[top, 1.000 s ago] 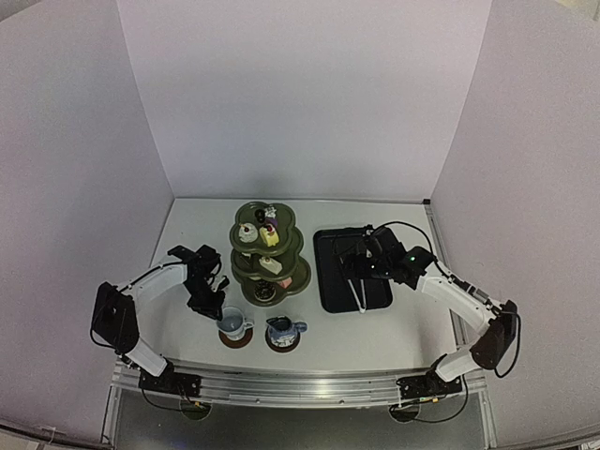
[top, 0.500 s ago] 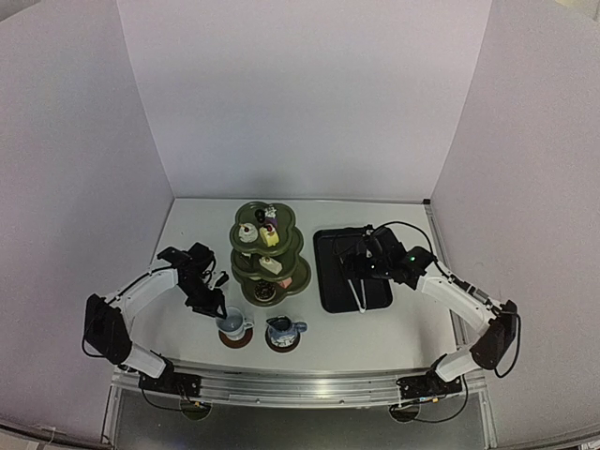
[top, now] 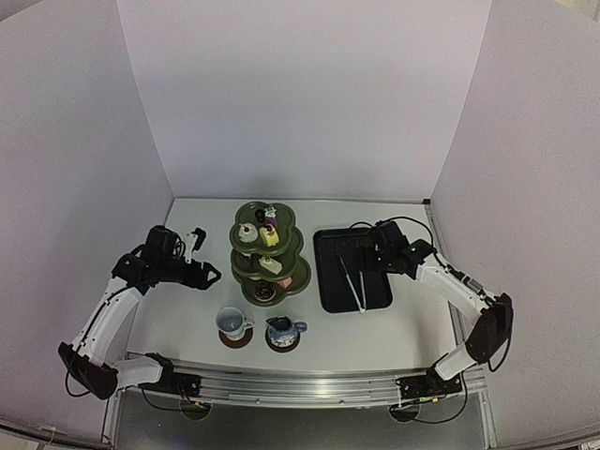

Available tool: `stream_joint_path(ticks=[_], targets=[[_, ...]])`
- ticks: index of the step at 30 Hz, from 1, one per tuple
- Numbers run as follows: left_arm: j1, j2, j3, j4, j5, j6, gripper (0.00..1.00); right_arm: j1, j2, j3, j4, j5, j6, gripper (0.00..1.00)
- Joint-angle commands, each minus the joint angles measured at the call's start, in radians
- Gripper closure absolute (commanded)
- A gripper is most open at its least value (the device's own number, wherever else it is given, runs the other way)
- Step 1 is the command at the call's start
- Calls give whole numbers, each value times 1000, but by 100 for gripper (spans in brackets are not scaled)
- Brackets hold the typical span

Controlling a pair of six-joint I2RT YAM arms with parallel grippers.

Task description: Serve the afternoon tea

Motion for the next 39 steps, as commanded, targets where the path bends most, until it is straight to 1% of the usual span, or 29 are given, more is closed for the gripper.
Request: stream_joint_path(ticks=[1, 4, 7, 8, 10, 13, 15, 17, 18, 20, 21, 24, 26, 27, 28, 30, 33, 36, 39], targets=[[227, -48, 5, 213, -158, -72, 12, -124, -38, -28, 84, 83, -70, 3], [334, -90, -100, 361, -177, -88, 1, -224, -109, -121, 194, 76, -108, 2], [429, -142, -262, 542, -237, -137, 0, -309, -240, -273, 372, 14, -154, 2], [452, -156, -308, 591, -274, -157, 0, -324, -291, -326, 433, -8, -169, 2], [493, -191, -428, 738, -332, -158, 0, -334, -413, -447, 558, -5, -226, 2], [518, -248, -646, 1032, -373, -58, 0, -335, -562, -620, 683, 7, -299, 2], [526, -267, -754, 1207, -386, 22, 0, -335, -655, -713, 730, -8, -329, 2], [542, -271, -851, 1379, -345, 91, 0, -335, -730, -801, 771, -27, -335, 2], [549, -272, -885, 1425, -306, 134, 0, -336, -771, -836, 787, -28, -331, 2], [566, -280, -950, 1500, -224, 173, 0, -336, -848, -918, 827, -15, -325, 2], [572, -285, -969, 1512, -208, 153, 0, -337, -883, -955, 851, -7, -325, 2], [604, -302, -995, 1456, -205, -2, 0, -335, -969, -1075, 923, 3, -346, 2], [623, -301, -1015, 1439, -200, -34, 0, -335, -1005, -1123, 934, 30, -351, 2], [631, -301, -1028, 1435, -193, -33, 0, -335, -1021, -1141, 937, 46, -352, 2], [634, -305, -1043, 1439, -172, -1, 0, -336, -1034, -1150, 939, 60, -354, 2], [635, -313, -1070, 1449, -93, 75, 0, -336, -1051, -1162, 944, 65, -376, 2], [636, -315, -1063, 1419, -12, 121, 0, -336, -1044, -1168, 944, 79, -392, 2], [636, -306, -1052, 1400, 9, 131, 0, -336, -1028, -1167, 946, 81, -404, 2], [636, -302, -1050, 1400, -9, 124, 0, -335, -1015, -1166, 948, 90, -405, 2]])
